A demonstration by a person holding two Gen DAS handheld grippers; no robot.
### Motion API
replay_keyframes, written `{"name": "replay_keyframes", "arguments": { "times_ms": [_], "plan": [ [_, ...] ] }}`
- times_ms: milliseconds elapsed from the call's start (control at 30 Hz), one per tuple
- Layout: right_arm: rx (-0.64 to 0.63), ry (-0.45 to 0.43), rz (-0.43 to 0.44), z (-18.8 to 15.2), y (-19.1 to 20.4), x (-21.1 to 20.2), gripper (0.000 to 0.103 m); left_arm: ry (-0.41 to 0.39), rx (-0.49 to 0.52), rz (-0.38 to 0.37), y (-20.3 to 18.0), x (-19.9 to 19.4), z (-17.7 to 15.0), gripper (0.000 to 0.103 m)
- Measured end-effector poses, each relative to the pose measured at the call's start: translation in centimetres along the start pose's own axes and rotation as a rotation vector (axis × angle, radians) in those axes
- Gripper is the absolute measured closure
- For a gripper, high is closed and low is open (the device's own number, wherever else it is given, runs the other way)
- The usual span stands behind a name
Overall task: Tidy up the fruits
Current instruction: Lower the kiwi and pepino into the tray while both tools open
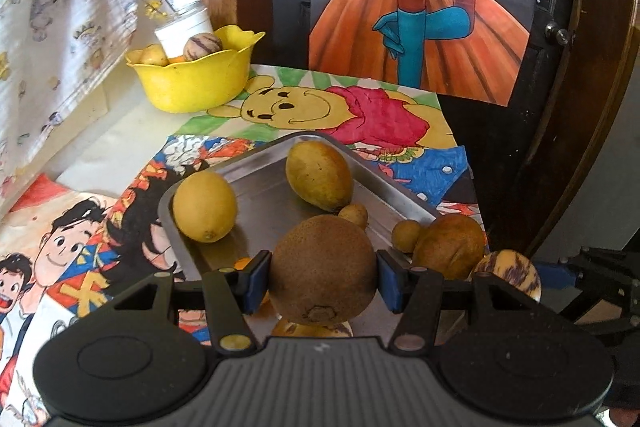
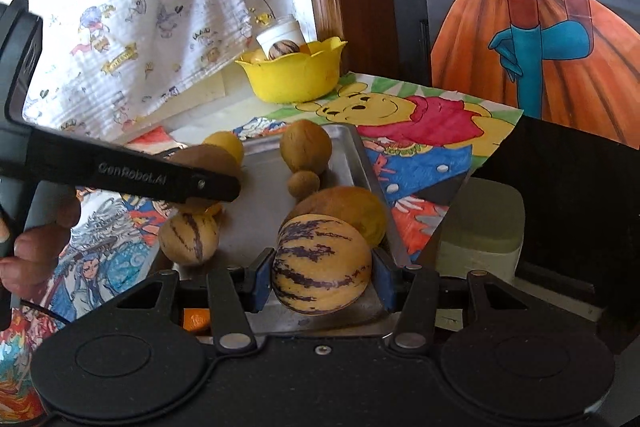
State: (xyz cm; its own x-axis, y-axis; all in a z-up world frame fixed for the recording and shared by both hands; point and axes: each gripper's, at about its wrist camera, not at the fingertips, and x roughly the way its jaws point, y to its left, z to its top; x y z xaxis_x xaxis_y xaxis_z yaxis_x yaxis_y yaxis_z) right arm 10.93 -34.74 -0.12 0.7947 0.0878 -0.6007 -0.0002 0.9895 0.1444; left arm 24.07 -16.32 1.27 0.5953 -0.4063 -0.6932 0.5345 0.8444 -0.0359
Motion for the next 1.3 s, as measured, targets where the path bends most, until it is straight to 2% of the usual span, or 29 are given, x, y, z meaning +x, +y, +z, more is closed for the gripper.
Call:
{"name": "replay_keyframes", "arguments": {
  "times_ms": [267,567,733,1300],
  "plan": [
    [0.004,0.012,-0.031,-0.5,0.2,0.6,0.051,0.025,0.031,-0.002,-0.3,1.9,0.3,0.044],
    [-0.015,0.008,-0.054,-0.8,0.6,1.1,0.051,0.008,0.045,0.006,-0.3,2.4,-0.1,0.043],
    [-0.017,0.009,-0.062,-0.9,0.7,1.1,0.050,0.043,0.034,0.018,-0.3,3.2,-0.2,0.043],
    [-0.015,0.009,-0.060,-0.9,0.6,1.2,0.050,0.040,0.041,0.014,-0.3,3.2,-0.4,0.043]
  ]
}}
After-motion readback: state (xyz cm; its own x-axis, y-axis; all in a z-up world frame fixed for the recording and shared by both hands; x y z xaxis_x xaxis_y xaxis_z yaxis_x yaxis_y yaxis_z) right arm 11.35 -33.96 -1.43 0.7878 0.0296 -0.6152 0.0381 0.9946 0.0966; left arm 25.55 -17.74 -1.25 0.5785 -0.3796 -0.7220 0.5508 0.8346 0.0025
